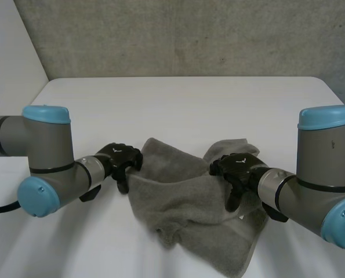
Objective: Fold the towel.
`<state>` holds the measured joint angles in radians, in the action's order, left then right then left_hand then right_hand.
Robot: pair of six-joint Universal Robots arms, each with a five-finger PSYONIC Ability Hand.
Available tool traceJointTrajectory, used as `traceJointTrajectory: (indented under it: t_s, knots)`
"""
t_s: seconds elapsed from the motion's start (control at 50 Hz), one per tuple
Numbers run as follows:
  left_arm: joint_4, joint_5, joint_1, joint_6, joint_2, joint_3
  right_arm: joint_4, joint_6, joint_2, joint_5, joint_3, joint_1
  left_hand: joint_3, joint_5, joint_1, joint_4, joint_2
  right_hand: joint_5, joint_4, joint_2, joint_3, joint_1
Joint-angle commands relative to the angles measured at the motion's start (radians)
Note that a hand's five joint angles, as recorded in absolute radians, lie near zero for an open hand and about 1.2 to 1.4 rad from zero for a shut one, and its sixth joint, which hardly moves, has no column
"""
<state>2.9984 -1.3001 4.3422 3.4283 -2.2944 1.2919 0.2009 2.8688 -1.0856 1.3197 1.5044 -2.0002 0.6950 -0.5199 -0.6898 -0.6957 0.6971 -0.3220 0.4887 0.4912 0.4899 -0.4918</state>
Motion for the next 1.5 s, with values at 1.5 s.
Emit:
traceJointTrajectory:
  t_s: [1.5]
  knots:
    - [0.508, 0.079, 0.002, -0.135, 0.316, 0.260, -0.428, -0.284, -0.269, -0.200, 0.086, 0.103, 0.701, -0.702, -0.707, -0.701, 0.699, -0.900, 0.908, 0.905, 0.906, -0.904]
